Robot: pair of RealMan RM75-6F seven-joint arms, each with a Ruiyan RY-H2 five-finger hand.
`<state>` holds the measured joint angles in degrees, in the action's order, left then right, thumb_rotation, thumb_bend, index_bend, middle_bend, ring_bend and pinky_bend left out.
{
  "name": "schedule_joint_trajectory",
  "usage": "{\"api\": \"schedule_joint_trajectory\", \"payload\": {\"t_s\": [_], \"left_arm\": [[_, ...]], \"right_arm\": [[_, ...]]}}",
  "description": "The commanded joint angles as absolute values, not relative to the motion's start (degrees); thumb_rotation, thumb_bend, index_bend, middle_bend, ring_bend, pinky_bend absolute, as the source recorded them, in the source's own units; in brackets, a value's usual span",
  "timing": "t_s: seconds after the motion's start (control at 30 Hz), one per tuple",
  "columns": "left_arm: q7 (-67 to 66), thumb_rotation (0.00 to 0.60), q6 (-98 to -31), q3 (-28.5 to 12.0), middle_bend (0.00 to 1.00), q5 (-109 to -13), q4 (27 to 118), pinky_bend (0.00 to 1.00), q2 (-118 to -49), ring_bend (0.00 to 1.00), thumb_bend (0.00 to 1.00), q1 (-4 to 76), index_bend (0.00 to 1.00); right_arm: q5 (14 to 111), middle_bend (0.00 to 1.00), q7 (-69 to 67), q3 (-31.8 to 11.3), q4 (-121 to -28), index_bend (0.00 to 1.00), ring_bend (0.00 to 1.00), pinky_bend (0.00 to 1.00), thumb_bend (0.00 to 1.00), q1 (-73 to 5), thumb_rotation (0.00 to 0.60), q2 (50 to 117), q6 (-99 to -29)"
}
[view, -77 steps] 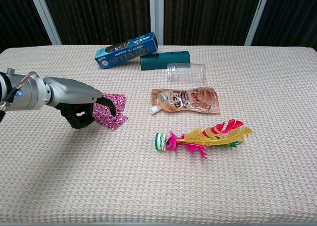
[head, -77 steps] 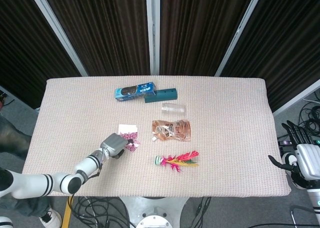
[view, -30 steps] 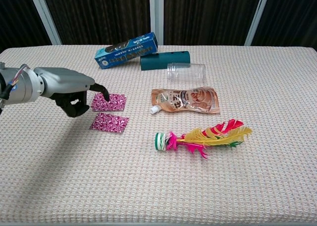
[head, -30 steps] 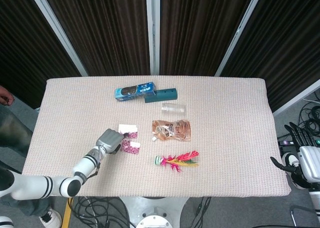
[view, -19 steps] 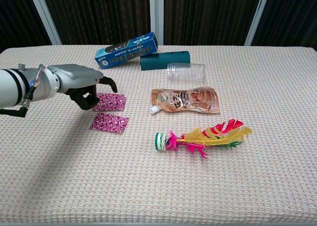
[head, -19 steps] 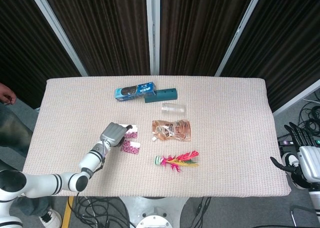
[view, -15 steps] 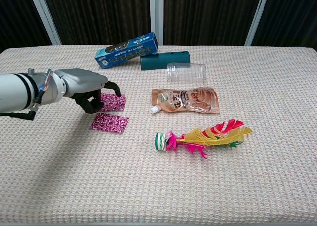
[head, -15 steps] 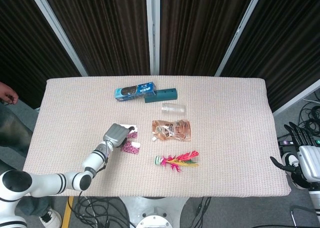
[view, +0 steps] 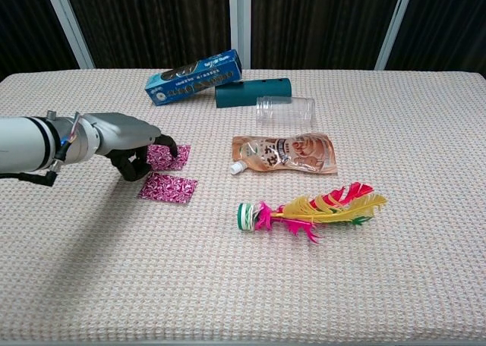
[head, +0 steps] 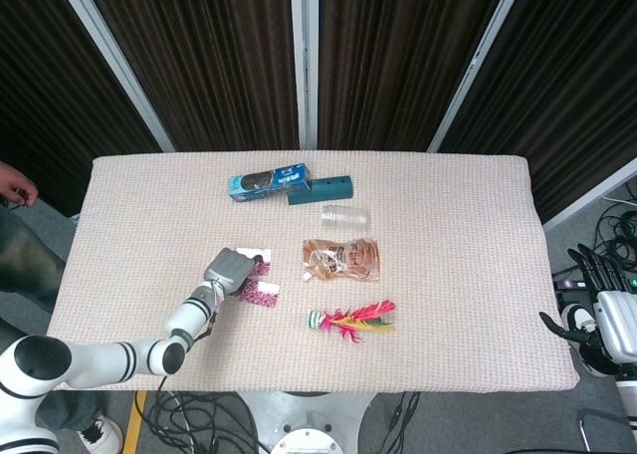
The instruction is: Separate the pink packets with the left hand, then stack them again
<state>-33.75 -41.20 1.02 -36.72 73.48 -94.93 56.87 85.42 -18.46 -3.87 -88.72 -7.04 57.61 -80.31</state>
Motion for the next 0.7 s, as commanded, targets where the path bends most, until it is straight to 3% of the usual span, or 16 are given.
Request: {"api": "schedule_joint_trajectory", "payload": {"t_s": [0.03,0.7], "left_arm": [[-34.02,0.600,-41.34,1.68,0.93,-36.03,74.27,0.98,-94.01,0.94,0.64,56.44,0.25],[-31.94,0.600,-46.28,5.58,0.93,-40.22,81.05,0.98,-86.48,0.94,0.64,50.37,0.25]], "right_arm": [[85.55,0.00,-18.45,-3.90,-88.77,0.00,0.00,0.00,0.14,-7.09,0.411,57.66,-80.36],[86.41,0.00,-18.07,-3.84,-89.89,0.00,0.00,0.00,0.14,-6.91,0.407,57.27,-81.27]]}}
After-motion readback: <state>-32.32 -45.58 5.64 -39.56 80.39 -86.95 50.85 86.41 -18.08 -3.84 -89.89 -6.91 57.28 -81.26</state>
